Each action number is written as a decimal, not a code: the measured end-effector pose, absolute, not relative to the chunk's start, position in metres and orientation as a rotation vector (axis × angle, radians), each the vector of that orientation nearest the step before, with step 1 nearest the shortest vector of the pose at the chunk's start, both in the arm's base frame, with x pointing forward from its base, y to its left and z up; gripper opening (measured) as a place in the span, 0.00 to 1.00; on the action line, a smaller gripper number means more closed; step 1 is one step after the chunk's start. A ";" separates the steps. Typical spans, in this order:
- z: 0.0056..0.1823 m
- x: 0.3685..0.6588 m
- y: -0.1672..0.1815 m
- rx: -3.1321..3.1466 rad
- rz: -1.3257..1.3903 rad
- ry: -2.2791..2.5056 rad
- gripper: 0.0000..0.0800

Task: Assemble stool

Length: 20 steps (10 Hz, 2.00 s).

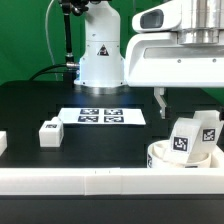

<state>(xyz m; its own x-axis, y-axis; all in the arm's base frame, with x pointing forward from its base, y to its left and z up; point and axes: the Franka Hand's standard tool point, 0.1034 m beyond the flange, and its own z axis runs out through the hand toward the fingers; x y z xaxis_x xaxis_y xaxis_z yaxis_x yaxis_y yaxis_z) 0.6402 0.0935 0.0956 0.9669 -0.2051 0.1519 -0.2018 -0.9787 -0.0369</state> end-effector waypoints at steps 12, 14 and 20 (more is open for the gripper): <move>0.095 0.633 0.071 -3.047 -0.096 -0.991 0.81; 0.096 0.636 0.073 -2.963 -0.080 -1.269 0.81; 0.081 0.635 0.070 -2.878 -0.028 -1.502 0.81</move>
Offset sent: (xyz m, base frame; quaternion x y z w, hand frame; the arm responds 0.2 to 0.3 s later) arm -0.0155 0.0159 0.0019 0.0724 -0.0519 -0.1180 0.9890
